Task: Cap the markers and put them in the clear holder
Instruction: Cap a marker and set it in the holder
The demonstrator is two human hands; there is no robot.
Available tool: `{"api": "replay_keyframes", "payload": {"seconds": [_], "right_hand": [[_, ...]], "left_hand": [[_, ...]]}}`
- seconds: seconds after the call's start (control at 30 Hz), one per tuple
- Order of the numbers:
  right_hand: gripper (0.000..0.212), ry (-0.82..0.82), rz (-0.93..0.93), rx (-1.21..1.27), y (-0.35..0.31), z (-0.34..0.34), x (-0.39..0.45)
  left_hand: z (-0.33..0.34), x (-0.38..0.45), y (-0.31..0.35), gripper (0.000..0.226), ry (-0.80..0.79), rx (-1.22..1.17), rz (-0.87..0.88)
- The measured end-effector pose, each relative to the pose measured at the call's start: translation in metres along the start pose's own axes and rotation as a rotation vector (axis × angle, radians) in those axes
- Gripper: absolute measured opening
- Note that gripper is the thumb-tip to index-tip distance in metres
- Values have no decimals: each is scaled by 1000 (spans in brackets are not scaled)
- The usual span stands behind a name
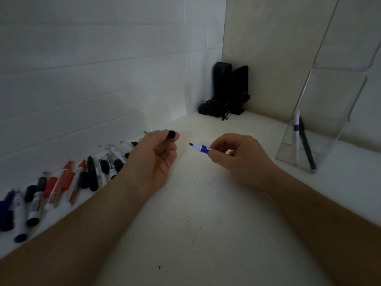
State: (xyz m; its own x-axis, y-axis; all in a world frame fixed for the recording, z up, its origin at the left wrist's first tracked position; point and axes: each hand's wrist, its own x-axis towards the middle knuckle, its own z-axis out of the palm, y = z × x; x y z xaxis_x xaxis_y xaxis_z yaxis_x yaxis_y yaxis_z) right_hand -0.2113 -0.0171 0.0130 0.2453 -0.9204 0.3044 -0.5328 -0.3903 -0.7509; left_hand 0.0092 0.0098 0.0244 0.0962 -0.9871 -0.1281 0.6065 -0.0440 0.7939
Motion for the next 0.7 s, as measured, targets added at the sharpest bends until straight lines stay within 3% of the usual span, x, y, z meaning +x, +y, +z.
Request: {"api": "replay_keyframes", "payload": {"seconds": [0.17,0.3,0.47,0.7], "right_hand": [[5,36,-15,69,-2,0,0],[5,40,-19,79,-3,1,-1],[5,45,-4,19,-2,0,1],[6,65,-19,-30,-3,1,0]], "left_hand": [[-3,0,-3,15,-79,-187,-179],[-7,4,-3,10,-31,-229,-156],[-6,6,-13,31,-45,111,9],[-7,5,-23,23,-38,356,152]]}}
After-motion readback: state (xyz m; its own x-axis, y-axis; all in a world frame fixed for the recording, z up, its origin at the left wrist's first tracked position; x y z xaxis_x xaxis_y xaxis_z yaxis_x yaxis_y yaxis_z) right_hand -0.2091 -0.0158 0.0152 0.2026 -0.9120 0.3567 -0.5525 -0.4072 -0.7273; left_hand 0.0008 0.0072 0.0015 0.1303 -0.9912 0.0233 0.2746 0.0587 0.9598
